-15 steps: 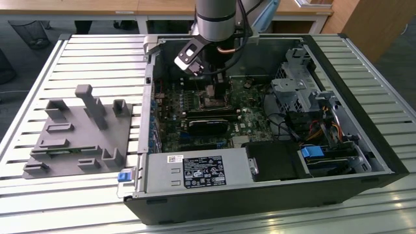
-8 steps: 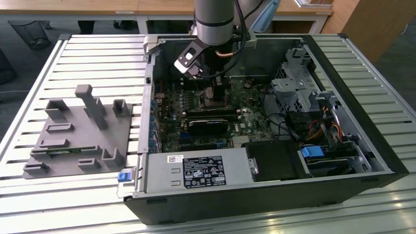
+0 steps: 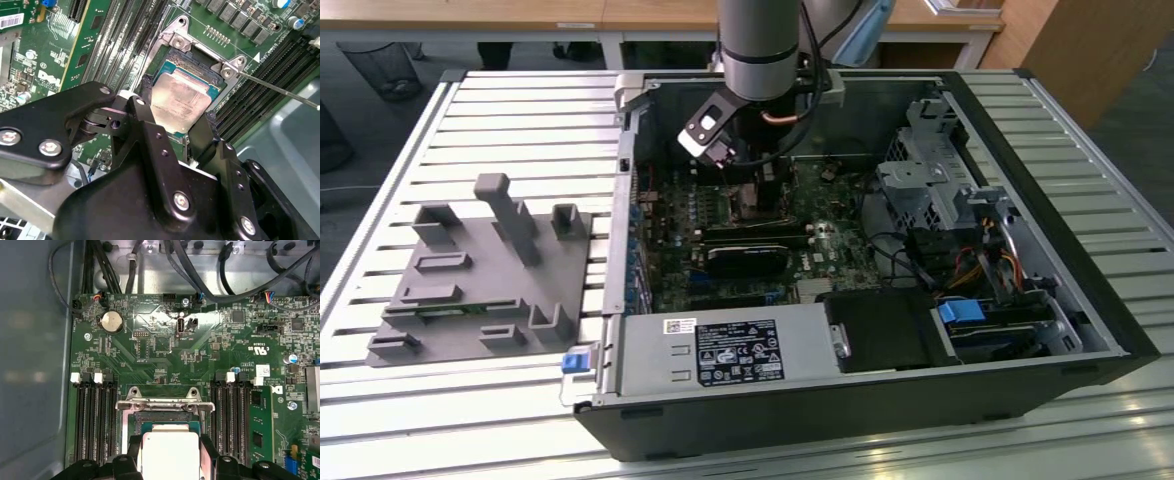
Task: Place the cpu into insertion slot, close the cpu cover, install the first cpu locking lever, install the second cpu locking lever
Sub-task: 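Place the cpu into insertion slot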
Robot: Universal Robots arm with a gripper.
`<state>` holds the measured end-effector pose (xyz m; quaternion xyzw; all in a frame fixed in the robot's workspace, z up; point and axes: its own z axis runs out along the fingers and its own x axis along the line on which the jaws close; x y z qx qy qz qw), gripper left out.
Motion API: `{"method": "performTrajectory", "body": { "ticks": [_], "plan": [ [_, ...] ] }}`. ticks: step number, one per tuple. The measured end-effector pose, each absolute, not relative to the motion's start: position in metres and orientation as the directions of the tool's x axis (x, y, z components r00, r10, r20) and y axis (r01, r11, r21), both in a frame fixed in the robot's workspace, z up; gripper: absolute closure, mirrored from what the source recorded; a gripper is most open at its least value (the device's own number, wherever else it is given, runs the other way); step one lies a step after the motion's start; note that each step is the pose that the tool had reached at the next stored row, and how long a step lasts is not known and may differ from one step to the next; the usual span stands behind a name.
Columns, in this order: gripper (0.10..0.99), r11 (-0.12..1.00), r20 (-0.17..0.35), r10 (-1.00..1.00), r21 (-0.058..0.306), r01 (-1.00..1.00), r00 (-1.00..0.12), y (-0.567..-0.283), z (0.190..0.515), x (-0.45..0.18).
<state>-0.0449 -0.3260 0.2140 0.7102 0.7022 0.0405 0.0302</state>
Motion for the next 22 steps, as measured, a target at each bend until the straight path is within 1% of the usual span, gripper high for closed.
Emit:
{"method": "performTrajectory", "body": {
  "ticks": [22],
  "plan": [
    [0.545, -0.012, 0.006, 1.000, 0.100, 0.995, 0.011, -0.321, 0.196, -0.045]
  ]
}}
